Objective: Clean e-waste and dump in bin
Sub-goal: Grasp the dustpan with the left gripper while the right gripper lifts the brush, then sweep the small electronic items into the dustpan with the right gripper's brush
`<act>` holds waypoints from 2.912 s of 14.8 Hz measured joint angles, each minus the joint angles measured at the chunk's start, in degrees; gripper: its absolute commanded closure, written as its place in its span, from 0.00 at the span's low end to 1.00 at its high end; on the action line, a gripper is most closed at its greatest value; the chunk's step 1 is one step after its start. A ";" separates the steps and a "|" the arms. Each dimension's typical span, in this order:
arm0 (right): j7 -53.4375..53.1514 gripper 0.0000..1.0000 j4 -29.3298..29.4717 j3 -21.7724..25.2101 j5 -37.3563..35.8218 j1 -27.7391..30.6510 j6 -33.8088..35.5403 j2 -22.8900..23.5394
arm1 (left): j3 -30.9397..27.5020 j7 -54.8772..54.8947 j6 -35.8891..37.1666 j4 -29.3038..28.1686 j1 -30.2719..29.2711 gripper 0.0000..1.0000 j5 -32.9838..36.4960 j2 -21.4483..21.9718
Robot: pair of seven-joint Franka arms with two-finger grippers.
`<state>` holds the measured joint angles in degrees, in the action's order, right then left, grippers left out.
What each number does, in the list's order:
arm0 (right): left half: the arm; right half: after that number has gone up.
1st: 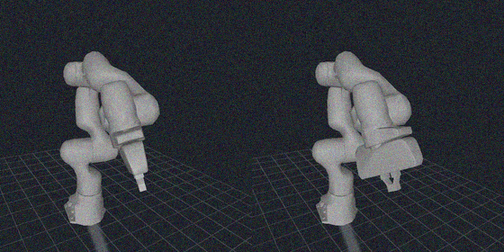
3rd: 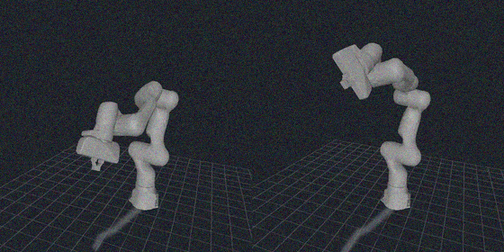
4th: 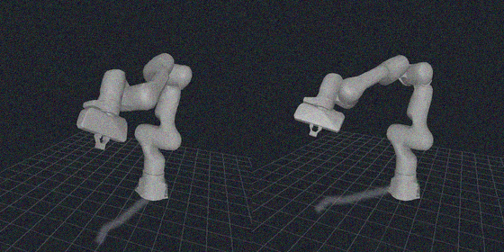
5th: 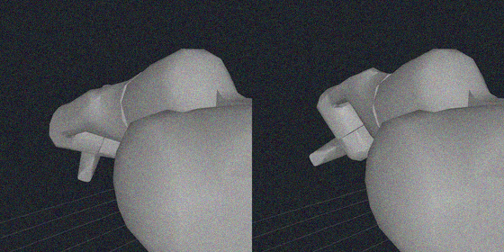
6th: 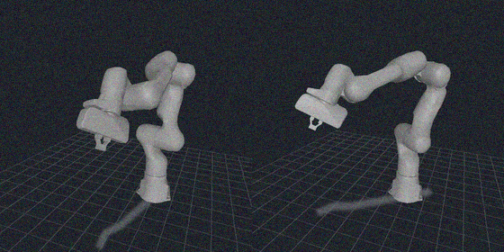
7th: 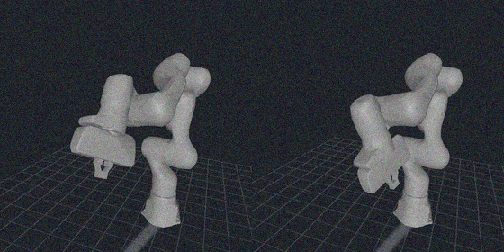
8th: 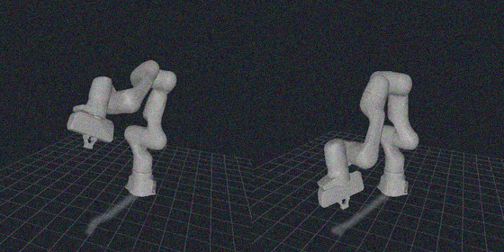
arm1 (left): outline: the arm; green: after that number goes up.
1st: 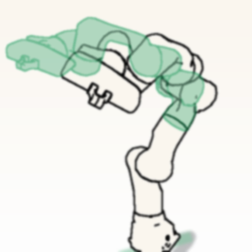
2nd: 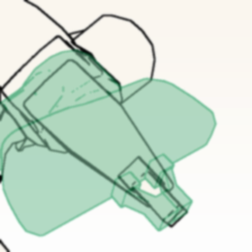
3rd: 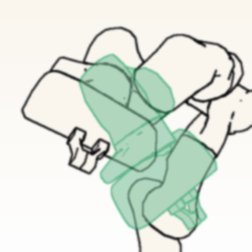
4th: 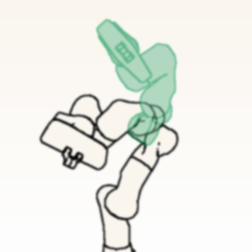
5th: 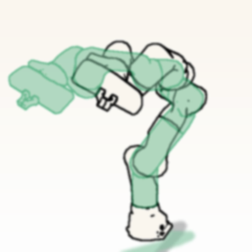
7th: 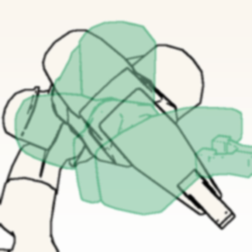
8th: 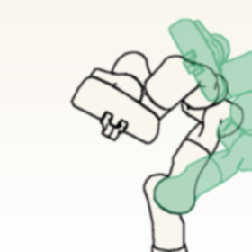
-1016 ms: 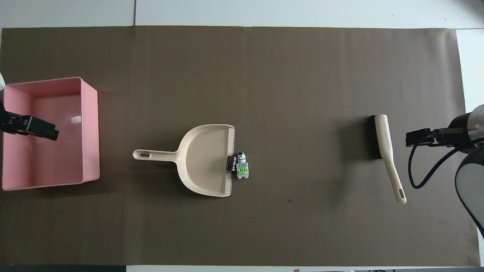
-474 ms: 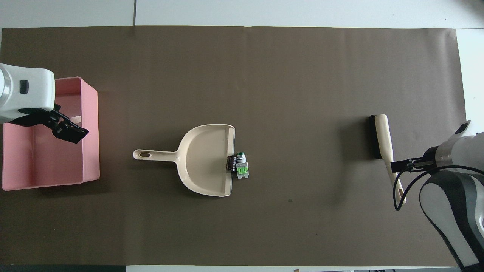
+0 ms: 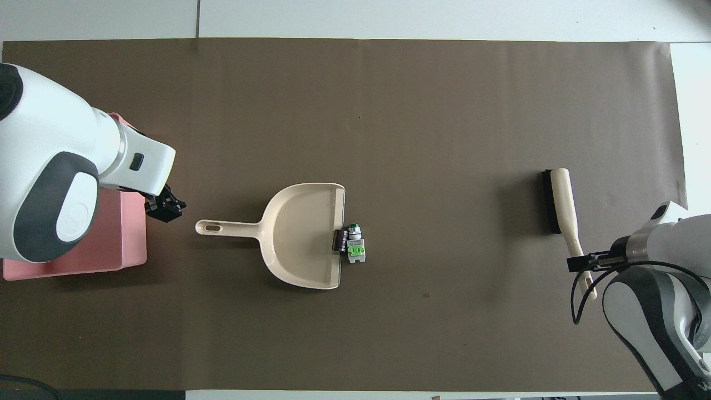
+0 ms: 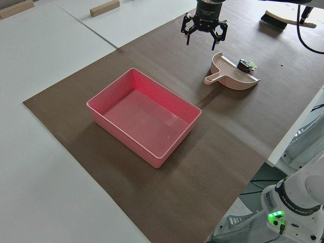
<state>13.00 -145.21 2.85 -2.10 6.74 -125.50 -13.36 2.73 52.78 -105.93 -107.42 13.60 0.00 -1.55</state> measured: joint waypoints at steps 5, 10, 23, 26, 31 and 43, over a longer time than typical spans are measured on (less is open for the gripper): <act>0.00 0.03 -0.88 -0.06 2.50 -0.07 -3.14 0.91 | 0.05 1.28 -9.27 -9.50 5.30 0.12 2.30 -0.73; 0.00 0.31 -1.11 -0.09 2.91 -0.33 -3.44 1.79 | 0.07 1.70 -14.58 -16.51 8.27 0.15 4.51 -0.03; -0.01 1.00 0.73 -0.41 4.64 -0.40 -0.23 1.69 | 0.09 2.03 -19.80 -22.61 10.51 0.37 5.85 2.44; -2.03 1.00 4.93 -0.71 5.32 -2.63 4.28 0.28 | 0.09 2.02 -19.90 -22.81 10.74 0.68 5.88 2.44; -19.42 1.00 6.22 -1.39 5.43 -17.87 5.48 -2.58 | -0.01 1.91 -19.89 -22.92 10.77 0.97 5.95 2.42; -52.00 1.00 5.22 -1.99 5.46 -45.47 -0.70 5.67 | -1.10 7.96 -4.05 -12.74 10.56 1.00 15.75 0.59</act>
<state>-39.00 -139.99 0.86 3.36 -38.73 -126.20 -7.69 1.64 60.73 -109.97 -120.17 24.16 15.75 -0.96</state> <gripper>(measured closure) 0.740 0.670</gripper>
